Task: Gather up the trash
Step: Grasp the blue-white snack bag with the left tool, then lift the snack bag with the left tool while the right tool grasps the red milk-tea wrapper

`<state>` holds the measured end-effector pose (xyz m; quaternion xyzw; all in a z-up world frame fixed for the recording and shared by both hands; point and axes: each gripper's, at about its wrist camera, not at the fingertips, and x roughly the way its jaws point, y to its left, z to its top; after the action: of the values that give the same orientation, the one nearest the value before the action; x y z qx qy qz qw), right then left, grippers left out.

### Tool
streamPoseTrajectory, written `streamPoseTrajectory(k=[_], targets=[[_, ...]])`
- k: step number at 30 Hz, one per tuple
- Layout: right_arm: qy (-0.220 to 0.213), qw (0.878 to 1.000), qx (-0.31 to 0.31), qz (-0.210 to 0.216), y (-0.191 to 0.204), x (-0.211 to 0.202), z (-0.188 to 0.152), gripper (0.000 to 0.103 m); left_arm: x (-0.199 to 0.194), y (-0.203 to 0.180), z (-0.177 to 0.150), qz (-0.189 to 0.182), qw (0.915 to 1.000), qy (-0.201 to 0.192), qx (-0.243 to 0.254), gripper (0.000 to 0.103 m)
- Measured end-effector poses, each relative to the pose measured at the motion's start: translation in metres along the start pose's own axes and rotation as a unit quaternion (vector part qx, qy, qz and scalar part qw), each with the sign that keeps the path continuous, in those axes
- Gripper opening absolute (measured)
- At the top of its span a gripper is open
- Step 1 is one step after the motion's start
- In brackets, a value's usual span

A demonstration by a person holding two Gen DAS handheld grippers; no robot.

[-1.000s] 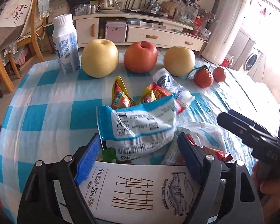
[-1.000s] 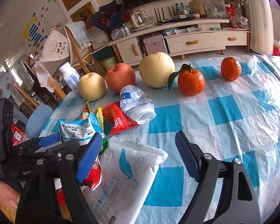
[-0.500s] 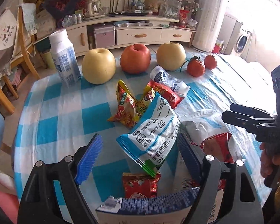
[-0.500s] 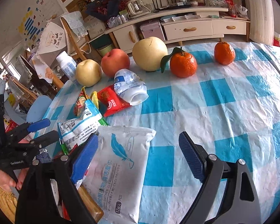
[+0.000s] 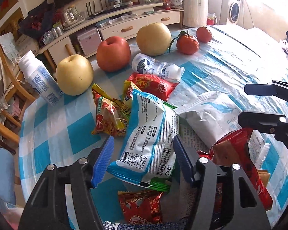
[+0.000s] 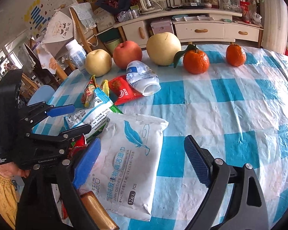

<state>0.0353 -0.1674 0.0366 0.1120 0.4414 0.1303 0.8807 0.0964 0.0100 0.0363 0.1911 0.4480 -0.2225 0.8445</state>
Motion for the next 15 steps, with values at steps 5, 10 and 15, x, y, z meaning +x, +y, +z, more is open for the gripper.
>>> streamPoseTrajectory(k=[5,10,15], targets=[[0.011,1.0,-0.005,-0.004,0.004,0.007,-0.002,0.089,0.0,-0.008,-0.002,0.01,0.9999,0.007,0.012,0.058],[0.017,1.0,0.004,0.008,0.003,0.013,-0.002,0.089,0.001,-0.012,-0.003,0.019,0.9995,0.016,0.02,0.058],[0.035,0.999,-0.014,0.018,0.012,0.023,-0.005,0.089,0.001,-0.015,-0.004,0.024,0.9992,0.02,0.025,0.059]])
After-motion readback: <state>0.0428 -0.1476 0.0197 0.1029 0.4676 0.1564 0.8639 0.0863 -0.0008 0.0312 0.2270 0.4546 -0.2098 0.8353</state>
